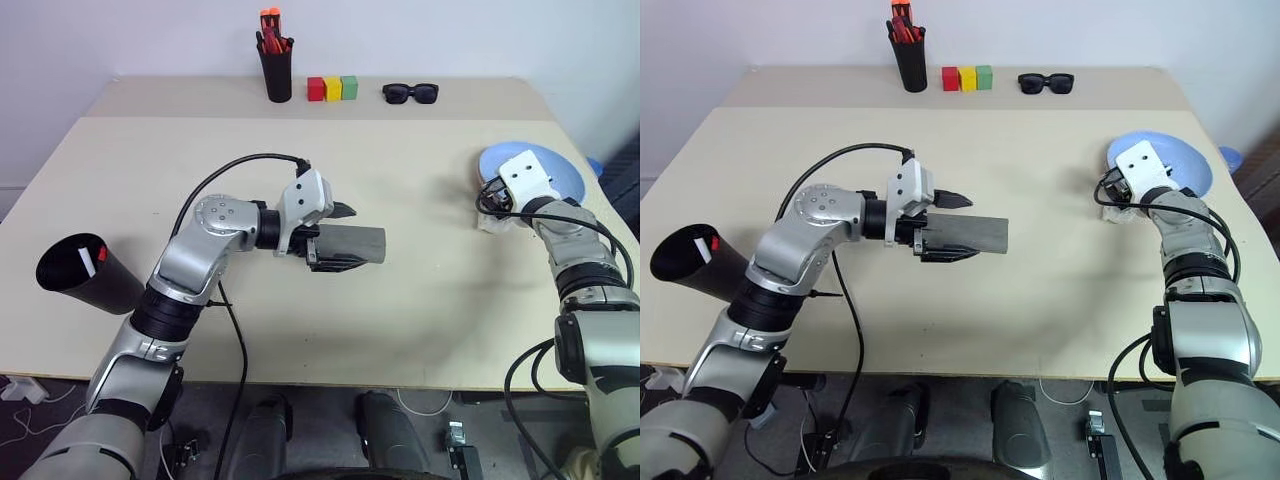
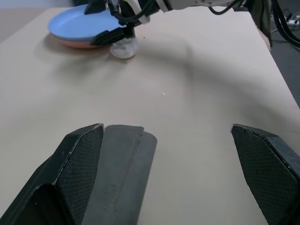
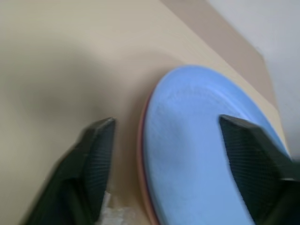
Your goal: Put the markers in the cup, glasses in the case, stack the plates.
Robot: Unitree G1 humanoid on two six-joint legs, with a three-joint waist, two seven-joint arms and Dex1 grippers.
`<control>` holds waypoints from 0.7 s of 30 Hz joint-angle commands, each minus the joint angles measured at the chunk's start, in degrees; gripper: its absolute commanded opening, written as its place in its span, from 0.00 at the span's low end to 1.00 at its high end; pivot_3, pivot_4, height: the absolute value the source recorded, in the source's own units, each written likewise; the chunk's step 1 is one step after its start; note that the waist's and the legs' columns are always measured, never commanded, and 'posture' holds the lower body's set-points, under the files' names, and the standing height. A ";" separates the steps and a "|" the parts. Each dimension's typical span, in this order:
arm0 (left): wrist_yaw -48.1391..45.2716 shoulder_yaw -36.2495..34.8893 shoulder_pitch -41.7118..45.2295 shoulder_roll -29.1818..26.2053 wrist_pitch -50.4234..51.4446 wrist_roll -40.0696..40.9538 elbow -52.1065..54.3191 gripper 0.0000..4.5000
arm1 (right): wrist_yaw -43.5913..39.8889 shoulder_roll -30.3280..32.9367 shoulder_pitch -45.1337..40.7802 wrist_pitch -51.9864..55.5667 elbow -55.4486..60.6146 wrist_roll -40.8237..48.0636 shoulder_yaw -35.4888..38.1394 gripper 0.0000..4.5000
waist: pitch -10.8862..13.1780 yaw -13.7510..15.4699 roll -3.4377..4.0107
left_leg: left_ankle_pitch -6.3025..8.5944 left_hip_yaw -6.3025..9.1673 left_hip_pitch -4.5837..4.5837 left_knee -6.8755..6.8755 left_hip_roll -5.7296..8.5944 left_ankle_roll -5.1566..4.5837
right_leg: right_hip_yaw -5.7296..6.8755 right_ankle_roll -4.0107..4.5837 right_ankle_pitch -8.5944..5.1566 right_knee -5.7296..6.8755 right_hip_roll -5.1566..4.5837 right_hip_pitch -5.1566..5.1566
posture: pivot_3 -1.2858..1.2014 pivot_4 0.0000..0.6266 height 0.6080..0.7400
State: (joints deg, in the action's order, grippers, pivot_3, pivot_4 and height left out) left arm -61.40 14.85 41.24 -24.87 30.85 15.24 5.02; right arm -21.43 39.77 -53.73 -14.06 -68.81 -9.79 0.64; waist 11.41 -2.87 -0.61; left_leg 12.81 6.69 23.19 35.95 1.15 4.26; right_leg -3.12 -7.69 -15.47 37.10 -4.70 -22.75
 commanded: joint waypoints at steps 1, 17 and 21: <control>0.52 -0.28 0.89 0.55 -0.93 0.50 0.29 1.00 | -0.33 1.67 -0.67 -0.93 5.04 4.23 4.03 0.75 | 0.00 -0.01 0.00 | 0.00 0.00 0.00 0.00 0.00 0.00 | 0.00 0.00 0.00 0.00 0.00 0.00 | 0.52 0.24 1.00; -0.33 0.18 2.06 3.50 -2.27 0.72 -3.72 1.00 | -8.88 1.47 32.77 31.49 52.77 20.44 14.19 0.75 | -0.03 -0.01 0.06 | 0.00 0.01 -0.03 0.09 0.00 -0.01 | 0.01 0.00 0.00 0.07 0.01 0.03 | 0.52 0.24 1.00; -0.05 0.18 2.31 4.03 -2.29 0.59 -3.88 1.00 | -8.14 0.62 32.35 30.37 51.21 19.52 13.00 0.75 | -0.03 0.36 0.06 | 0.00 0.01 -0.01 0.11 0.00 -0.01 | 0.01 -0.01 0.00 0.06 0.01 0.04 | 0.52 0.24 1.00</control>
State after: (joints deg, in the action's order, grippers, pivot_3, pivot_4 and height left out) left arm -61.63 15.09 41.88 -21.03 29.56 15.52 0.32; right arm -30.09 40.46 -20.64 17.51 -18.60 9.95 13.03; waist 11.38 -2.51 -0.55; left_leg 12.81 6.70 23.18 36.05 1.15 4.25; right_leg -3.12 -7.70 -15.47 37.15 -4.69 -22.71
